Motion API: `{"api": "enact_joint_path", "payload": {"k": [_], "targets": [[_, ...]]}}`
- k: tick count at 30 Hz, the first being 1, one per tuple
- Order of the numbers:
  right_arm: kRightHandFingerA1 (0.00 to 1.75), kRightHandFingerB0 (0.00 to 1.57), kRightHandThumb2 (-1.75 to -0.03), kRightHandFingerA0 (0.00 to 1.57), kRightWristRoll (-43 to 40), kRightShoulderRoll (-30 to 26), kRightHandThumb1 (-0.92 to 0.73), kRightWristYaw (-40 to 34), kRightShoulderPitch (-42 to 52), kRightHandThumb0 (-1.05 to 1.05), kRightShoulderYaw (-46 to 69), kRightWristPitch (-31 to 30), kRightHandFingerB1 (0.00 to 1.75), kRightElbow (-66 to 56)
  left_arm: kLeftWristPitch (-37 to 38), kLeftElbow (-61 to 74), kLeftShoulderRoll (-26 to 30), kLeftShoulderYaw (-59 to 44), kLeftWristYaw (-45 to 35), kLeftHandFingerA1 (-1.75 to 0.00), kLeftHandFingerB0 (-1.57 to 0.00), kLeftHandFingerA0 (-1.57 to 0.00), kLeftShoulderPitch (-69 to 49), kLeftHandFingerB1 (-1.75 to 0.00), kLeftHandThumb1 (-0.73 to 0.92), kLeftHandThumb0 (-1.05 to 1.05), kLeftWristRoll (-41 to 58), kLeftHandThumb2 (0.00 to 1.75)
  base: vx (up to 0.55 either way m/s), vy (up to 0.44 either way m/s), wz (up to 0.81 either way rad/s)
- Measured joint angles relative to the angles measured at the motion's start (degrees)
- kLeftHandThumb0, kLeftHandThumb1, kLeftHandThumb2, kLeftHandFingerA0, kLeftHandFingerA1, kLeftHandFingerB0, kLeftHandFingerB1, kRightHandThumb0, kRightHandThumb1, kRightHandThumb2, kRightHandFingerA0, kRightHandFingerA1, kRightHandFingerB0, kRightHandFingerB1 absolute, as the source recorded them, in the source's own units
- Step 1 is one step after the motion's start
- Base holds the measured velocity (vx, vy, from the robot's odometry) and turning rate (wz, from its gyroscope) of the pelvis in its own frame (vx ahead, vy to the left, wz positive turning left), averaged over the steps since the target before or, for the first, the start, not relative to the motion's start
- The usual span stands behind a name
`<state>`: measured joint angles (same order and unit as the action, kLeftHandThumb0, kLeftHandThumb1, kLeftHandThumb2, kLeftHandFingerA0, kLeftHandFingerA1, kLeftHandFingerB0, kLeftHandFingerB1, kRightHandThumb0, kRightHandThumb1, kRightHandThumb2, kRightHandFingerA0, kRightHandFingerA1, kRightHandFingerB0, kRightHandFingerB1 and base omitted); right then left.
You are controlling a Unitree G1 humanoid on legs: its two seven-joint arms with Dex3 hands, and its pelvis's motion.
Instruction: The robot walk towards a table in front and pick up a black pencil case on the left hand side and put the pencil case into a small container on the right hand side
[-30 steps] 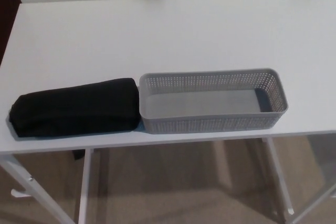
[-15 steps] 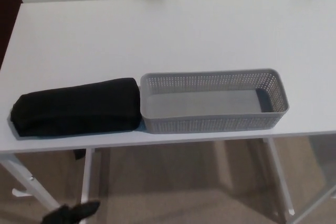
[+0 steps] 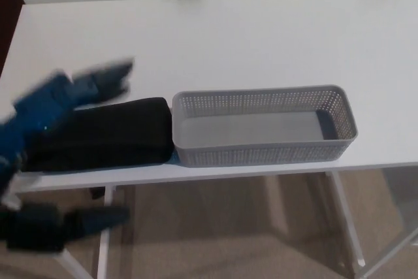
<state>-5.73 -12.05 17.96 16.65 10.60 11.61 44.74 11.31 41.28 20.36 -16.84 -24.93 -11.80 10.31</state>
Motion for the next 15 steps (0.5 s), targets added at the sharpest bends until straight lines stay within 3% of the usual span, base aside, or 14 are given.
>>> {"api": "enact_joint_path", "payload": {"k": [4,5,6,7,8,9,11,12,15], "targets": [[0.51,0.43,-0.55,0.73,0.79,-0.16,-0.49,-0.60,-0.69,-0.32,-0.49,0.17,0.40,0.33,0.57,-1.87,0.66,-0.43,1.44,-0.31,-0.11,-0.16,4.99,-0.26,0.45,-0.06,-3.93,0.54,0.00,0.000,0.00],[0.52,0.44,-0.54,0.74,0.93,-0.16,-0.48,-0.74,-0.81,-0.31,-0.58,0.18,0.41,0.39,0.55,-2.49,1.09,-0.41,1.69,-0.50,0.00,-0.01,5.82,-0.49,0.49,-0.06,-4.85,0.92,0.00,0.000,0.00],[0.52,0.44,-0.54,0.74,1.04,-0.16,-0.48,-0.85,-0.91,-0.31,-0.65,0.20,0.41,0.43,0.54,-3.04,1.53,-0.39,1.86,-0.50,0.00,-0.01,6.47,-0.49,0.49,-0.06,-5.62,0.92,0.00,0.000,0.00],[0.52,0.43,-0.54,0.74,1.15,-0.16,-0.48,-0.96,-1.09,-0.32,-0.71,0.24,0.41,0.55,0.52,-3.95,2.29,-0.32,2.06,-0.32,-0.10,-0.08,7.43,-0.22,0.45,-0.08,-6.79,0.57,0.00,0.000,0.00],[0.51,0.43,-0.54,0.74,1.23,-0.16,-0.48,-1.04,-1.20,-0.32,-0.75,0.27,0.40,0.65,0.52,-4.58,2.78,-0.22,2.17,-0.23,-0.05,-0.04,8.10,-0.20,0.40,-0.13,-7.57,0.64,0.00,0.000,0.00],[0.51,0.43,-0.54,0.74,1.34,-0.16,-0.47,-1.13,-1.33,-0.32,-0.81,0.29,0.40,0.77,0.48,-5.64,3.59,0.05,2.34,-0.26,-0.01,0.00,8.98,-0.24,0.42,-0.13,-8.68,0.53,0.00,0.000,0.00],[0.51,0.43,-0.54,0.73,1.48,-0.16,-0.48,-1.26,-1.52,-0.32,-0.90,0.31,0.40,0.86,0.37,-7.53,5.16,0.63,2.52,-0.23,0.00,0.00,10.32,-0.23,0.41,-0.19,-10.53,0.52,0.00,0.000,0.00],[0.51,0.42,-0.55,0.72,1.52,-0.16,-0.49,-1.30,-1.57,-0.32,-0.94,0.31,0.40,0.89,0.24,-8.22,5.74,0.85,2.56,-0.08,-0.01,0.00,10.79,-0.13,0.29,-0.34,-11.26,0.63,0.00,0.000,0.00],[0.50,0.43,-0.55,0.72,1.68,-0.16,-0.49,-1.44,-1.71,-0.32,-1.11,0.33,0.40,0.93,-0.74,-11.37,8.21,2.52,2.57,0.00,0.00,0.00,12.99,-0.07,0.34,-0.46,-14.35,0.67,0.00,0.000,0.00]]}}
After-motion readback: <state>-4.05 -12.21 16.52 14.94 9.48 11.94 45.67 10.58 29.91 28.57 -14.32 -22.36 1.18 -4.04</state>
